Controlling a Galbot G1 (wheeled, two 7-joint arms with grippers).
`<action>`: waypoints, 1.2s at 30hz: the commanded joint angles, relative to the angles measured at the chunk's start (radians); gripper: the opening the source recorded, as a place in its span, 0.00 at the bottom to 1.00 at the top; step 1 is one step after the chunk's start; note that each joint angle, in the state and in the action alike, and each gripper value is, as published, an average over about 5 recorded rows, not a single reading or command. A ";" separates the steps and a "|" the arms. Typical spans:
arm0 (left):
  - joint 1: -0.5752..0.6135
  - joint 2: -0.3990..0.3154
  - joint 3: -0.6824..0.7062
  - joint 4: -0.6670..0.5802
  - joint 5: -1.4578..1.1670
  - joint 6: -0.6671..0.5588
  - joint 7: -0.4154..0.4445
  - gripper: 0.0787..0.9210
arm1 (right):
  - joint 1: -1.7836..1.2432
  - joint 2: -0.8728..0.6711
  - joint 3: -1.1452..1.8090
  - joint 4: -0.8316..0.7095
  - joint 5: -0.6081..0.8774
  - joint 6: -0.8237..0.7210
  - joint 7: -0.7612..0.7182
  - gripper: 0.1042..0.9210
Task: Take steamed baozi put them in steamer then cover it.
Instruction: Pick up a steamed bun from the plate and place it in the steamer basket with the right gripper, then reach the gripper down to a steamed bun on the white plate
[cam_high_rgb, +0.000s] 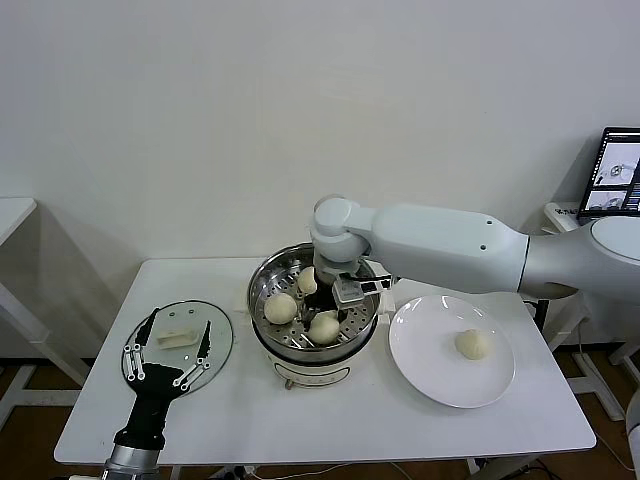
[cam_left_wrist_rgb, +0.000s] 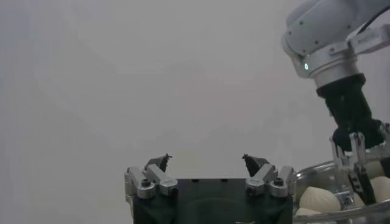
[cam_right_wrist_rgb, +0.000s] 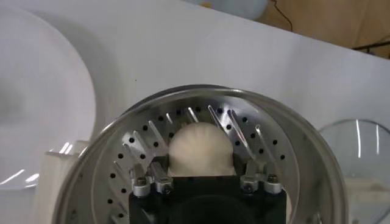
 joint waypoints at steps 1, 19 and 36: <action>-0.003 0.001 0.000 0.006 -0.001 -0.001 0.000 0.88 | -0.020 0.017 0.007 -0.006 -0.044 0.028 0.001 0.74; -0.018 0.005 0.001 0.029 0.005 -0.009 0.008 0.88 | 0.080 -0.138 0.098 0.072 0.256 -0.214 -0.100 0.88; -0.027 0.004 0.019 0.025 0.006 0.008 0.008 0.88 | 0.014 -0.479 0.152 -0.409 0.555 -0.821 -0.126 0.88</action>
